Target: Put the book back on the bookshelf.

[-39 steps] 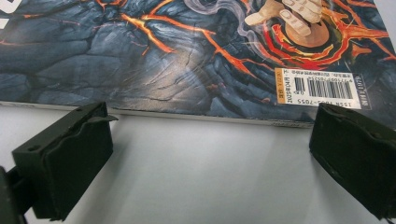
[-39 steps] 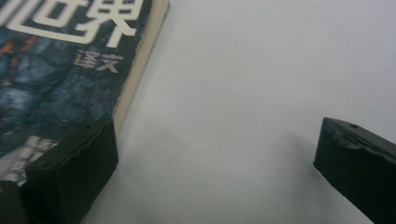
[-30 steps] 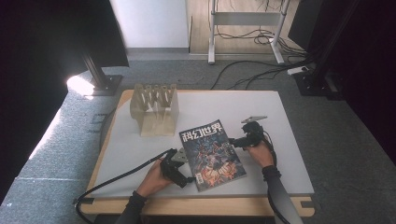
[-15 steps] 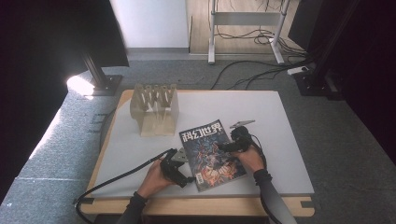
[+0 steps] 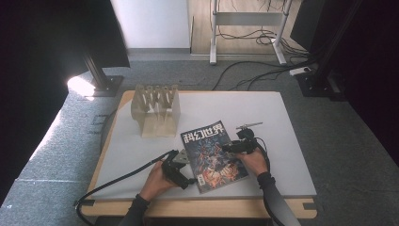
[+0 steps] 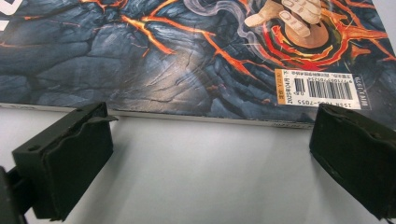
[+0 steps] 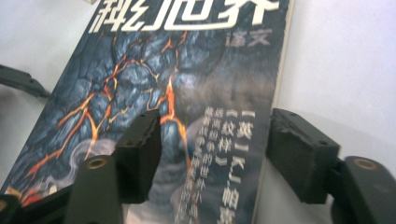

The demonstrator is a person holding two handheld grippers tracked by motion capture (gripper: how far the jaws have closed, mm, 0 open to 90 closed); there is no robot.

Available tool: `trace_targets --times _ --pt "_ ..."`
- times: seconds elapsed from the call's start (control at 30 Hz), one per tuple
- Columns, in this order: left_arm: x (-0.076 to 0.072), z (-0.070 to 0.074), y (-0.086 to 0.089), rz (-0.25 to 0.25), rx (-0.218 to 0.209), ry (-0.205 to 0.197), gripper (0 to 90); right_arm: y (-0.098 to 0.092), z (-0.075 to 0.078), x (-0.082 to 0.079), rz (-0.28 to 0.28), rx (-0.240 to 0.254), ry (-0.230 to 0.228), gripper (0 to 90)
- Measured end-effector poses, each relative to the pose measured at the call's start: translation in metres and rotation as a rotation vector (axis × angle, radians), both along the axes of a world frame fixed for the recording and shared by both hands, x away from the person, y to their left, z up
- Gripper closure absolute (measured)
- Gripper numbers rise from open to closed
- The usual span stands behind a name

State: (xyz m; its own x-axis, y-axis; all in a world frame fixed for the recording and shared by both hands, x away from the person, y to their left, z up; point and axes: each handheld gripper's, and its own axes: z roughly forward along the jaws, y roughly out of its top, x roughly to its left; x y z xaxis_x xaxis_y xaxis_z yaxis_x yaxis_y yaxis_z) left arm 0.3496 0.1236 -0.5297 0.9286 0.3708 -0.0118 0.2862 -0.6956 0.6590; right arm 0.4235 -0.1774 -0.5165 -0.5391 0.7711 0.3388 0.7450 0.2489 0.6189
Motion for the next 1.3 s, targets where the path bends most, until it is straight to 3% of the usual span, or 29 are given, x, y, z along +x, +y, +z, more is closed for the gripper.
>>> trace_targets --times 0.17,0.27,0.43,0.5,0.67,0.73,0.83,0.97,1.07,1.27,1.3 --pt "0.0 0.0 0.0 -0.001 0.0 0.0 0.0 -0.004 0.005 -0.009 0.011 -0.016 0.0 40.6" --pt "0.0 0.0 0.0 -0.001 0.0 -0.001 0.0 -0.008 0.009 -0.011 0.016 0.012 -0.004 43.9" --pt "0.0 0.0 -0.001 0.0 0.004 -0.004 0.0 -0.004 0.013 0.001 0.027 0.04 0.009 46.2" --pt "-0.001 0.0 -0.001 0.0 0.006 -0.006 0.0 0.003 0.012 0.012 0.02 0.03 0.011 45.8" --pt "-0.001 0.0 -0.001 0.001 0.004 -0.005 0.0 0.006 0.008 0.029 -0.006 0.061 0.021 46.0" --pt "-0.001 0.0 -0.001 0.001 0.004 -0.005 0.0 0.008 0.005 0.031 -0.007 0.039 0.031 46.0" --pt "-0.001 0.0 -0.001 0.001 0.005 -0.004 0.0 0.005 0.002 0.027 0.0 0.043 0.036 48.1" --pt "-0.001 0.0 -0.001 0.0 0.005 -0.004 0.0 -0.001 -0.001 0.017 0.029 0.084 0.069 51.9" --pt "0.0 0.0 -0.001 0.0 0.005 -0.004 0.0 -0.002 0.002 0.014 0.038 0.081 0.059 52.6" --pt "0.0 0.0 -0.001 0.0 0.006 -0.006 0.0 0.015 0.008 0.032 0.072 0.052 0.046 54.7" --pt "-0.001 0.0 -0.001 0.001 0.005 -0.004 0.0 0.023 0.009 0.037 0.09 0.02 0.034 55.9"
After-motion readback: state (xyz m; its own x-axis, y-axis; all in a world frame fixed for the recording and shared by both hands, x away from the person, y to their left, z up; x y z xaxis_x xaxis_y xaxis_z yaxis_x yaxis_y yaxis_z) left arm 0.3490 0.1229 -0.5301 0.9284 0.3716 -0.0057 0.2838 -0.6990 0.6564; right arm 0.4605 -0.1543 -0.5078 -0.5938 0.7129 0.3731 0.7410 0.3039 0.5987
